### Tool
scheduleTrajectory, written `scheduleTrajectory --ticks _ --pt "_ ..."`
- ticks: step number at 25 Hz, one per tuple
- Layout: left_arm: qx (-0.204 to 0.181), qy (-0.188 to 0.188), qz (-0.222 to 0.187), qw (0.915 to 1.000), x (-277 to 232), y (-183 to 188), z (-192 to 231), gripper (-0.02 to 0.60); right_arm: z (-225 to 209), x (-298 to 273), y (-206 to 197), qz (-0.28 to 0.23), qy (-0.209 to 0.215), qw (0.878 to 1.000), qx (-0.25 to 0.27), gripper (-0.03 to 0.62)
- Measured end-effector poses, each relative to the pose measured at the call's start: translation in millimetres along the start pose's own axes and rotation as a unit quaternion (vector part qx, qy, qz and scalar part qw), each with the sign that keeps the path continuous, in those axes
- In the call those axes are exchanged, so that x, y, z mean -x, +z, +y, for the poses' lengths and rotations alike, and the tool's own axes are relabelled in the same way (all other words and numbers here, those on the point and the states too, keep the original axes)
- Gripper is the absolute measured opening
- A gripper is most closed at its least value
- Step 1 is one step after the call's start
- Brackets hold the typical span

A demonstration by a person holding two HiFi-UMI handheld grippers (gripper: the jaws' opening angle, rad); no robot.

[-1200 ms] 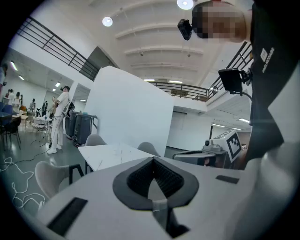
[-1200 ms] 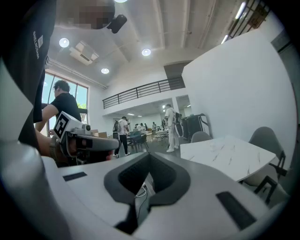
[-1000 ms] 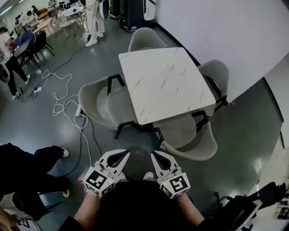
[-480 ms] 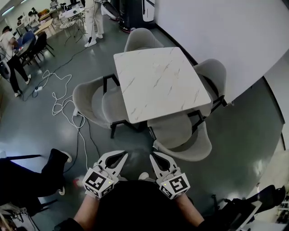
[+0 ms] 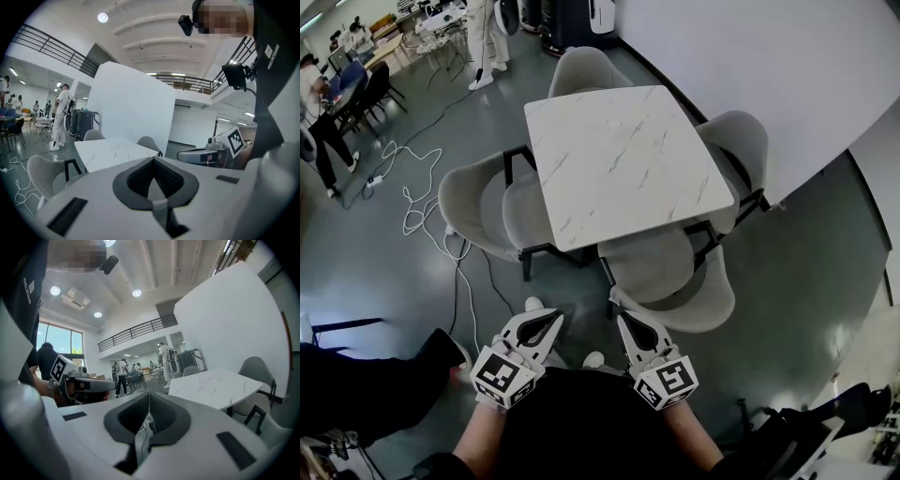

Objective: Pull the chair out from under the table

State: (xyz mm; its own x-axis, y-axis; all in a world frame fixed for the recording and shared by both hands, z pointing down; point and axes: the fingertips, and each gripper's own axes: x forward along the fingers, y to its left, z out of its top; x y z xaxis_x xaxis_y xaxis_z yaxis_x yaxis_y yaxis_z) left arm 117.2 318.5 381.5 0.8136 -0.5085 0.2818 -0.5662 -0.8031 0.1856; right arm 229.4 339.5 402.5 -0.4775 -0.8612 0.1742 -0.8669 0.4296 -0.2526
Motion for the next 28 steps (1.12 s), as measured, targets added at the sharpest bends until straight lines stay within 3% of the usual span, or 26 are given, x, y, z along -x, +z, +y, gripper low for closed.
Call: scheduleTrajectory --ticks 8,19,28 --pt "0.007 -0.021 0.003 0.9998 -22 8 56 0.005 -12 -58 1 0.012 -0.015 1.0 0.001 0.013" --pt "-0.008 -0.045 -0.003 0.9989 -35 43 205 0.006 -12 -198 26 0.038 -0.035 0.999 0.006 0.014" --pt "-0.002 -0.048 0.032 0.9983 -32 39 304 0.006 -5 -284 28 0.06 -0.047 0.997 -0.006 0.014"
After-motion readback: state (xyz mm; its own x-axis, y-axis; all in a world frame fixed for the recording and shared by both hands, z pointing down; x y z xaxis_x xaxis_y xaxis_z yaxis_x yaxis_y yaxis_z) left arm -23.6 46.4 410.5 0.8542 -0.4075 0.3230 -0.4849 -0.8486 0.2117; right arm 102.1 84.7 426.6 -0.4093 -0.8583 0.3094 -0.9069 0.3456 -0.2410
